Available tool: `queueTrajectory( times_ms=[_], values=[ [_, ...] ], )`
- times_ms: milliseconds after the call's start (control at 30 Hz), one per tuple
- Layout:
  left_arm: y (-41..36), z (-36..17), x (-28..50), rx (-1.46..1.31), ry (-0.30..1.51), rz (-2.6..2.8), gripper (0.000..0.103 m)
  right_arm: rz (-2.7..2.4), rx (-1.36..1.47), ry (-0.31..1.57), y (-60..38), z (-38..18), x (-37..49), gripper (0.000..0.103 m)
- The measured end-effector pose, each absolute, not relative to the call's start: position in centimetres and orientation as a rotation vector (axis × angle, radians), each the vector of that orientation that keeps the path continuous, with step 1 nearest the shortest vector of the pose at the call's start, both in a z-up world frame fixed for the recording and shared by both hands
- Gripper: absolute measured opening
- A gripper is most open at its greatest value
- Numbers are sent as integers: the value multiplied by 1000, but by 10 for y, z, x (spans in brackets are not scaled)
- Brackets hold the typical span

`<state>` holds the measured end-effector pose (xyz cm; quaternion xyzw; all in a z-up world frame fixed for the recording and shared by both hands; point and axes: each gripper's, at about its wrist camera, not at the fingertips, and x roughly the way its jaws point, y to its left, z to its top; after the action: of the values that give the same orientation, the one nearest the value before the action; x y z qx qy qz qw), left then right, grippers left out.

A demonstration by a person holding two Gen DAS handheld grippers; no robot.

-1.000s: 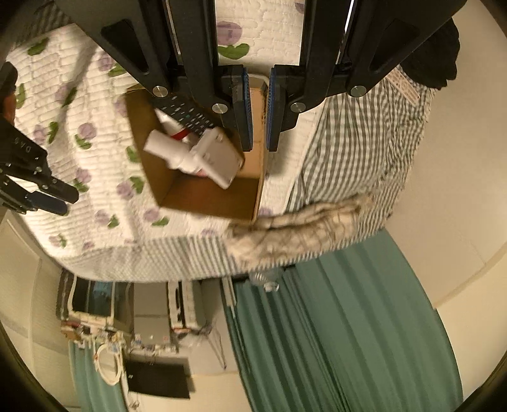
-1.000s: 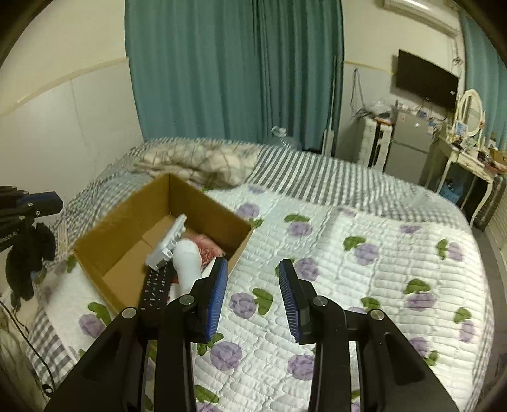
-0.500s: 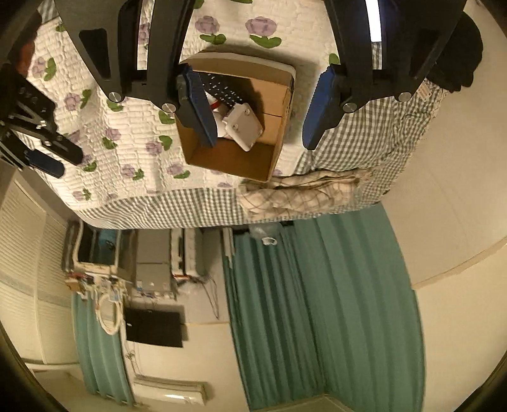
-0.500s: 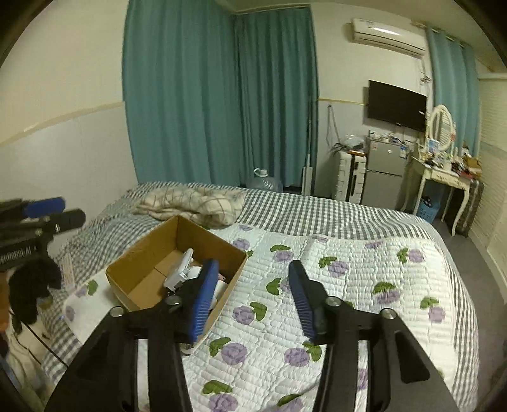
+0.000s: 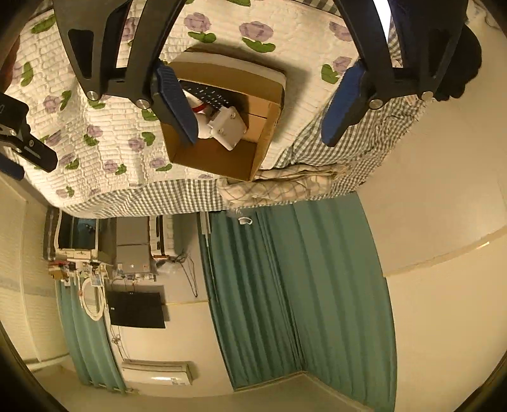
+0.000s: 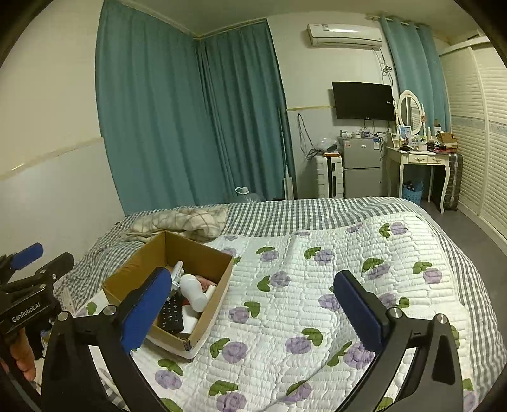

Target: Organize rigid objects

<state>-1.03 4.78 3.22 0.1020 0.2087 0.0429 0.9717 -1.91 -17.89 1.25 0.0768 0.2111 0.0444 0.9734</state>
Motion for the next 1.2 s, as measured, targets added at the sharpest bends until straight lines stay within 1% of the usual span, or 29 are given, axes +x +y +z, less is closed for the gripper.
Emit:
queueTrajectory(
  times_ms=[233, 500, 867, 1200],
  values=[
    [38, 22, -13, 260, 414, 128, 87, 76, 151, 420, -179, 8, -21, 103],
    [35, 20, -17, 277, 413, 127, 88, 68, 150, 409, -178, 7, -23, 103],
    [35, 12, -12, 285, 465, 116, 87, 63, 149, 416, -178, 5, -25, 103],
    [37, 14, -15, 272, 455, 103, 87, 60, 147, 428, -176, 1, -23, 103]
  ],
)
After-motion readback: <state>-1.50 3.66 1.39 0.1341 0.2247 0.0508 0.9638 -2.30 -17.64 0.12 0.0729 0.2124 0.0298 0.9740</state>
